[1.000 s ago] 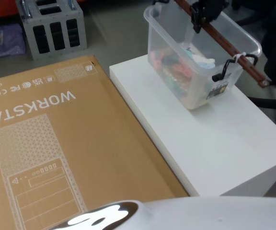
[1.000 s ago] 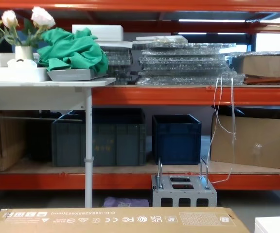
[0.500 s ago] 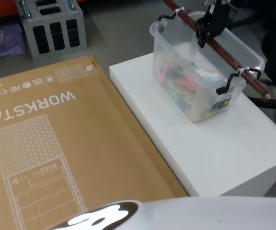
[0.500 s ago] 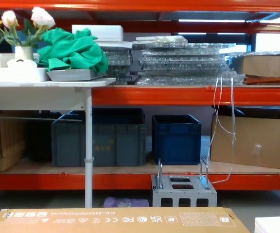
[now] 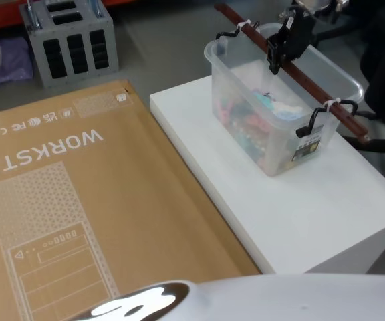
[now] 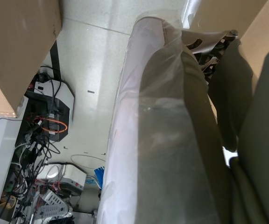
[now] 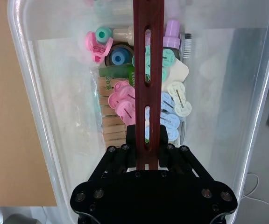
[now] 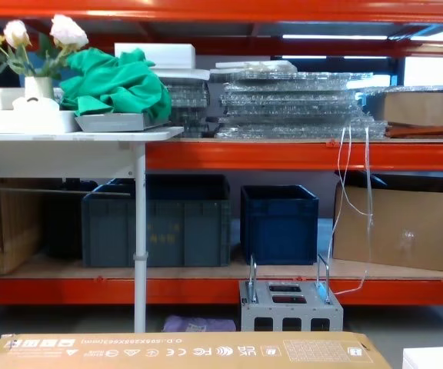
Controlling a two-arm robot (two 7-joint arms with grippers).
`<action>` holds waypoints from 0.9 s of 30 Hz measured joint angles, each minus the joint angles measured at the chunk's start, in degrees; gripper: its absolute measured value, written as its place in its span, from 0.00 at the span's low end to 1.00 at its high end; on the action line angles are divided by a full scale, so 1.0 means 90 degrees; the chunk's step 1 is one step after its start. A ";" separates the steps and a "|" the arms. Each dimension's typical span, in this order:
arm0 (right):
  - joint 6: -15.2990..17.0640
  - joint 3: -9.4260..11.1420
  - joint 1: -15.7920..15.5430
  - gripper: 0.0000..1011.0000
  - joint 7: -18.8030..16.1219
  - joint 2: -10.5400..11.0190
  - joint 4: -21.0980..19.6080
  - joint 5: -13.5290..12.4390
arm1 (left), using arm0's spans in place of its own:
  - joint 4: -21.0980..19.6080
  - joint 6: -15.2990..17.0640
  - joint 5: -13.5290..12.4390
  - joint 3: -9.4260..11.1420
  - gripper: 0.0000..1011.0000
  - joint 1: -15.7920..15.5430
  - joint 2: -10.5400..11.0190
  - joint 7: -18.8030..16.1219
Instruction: Use one hand to grasp the basket and place it at the designated location.
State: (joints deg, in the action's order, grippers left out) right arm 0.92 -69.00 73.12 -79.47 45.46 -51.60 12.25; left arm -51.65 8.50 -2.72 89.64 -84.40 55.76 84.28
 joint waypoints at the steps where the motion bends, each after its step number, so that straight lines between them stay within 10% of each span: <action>1: -0.0003 0.0008 -0.0010 0.24 0.0002 -0.0002 0.0002 0.0003 | 0.0000 0.0000 0.0000 0.0000 0.00 0.0000 0.0000 0.0000; 21: -0.0263 0.0249 -0.0038 0.24 -0.0169 -0.0096 0.0086 0.0114 | 0.0000 0.0000 0.0000 0.0000 0.00 0.0000 0.0000 0.0000; 27: -0.0349 0.0357 -0.0062 0.38 -0.0165 -0.0060 0.0027 0.0114 | 0.0000 0.0000 0.0000 0.0000 0.00 0.0000 0.0000 0.0000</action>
State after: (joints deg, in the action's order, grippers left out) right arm -2.22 -65.79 72.57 -80.96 44.92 -51.36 13.28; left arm -51.66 8.50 -2.71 89.64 -84.40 55.76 84.28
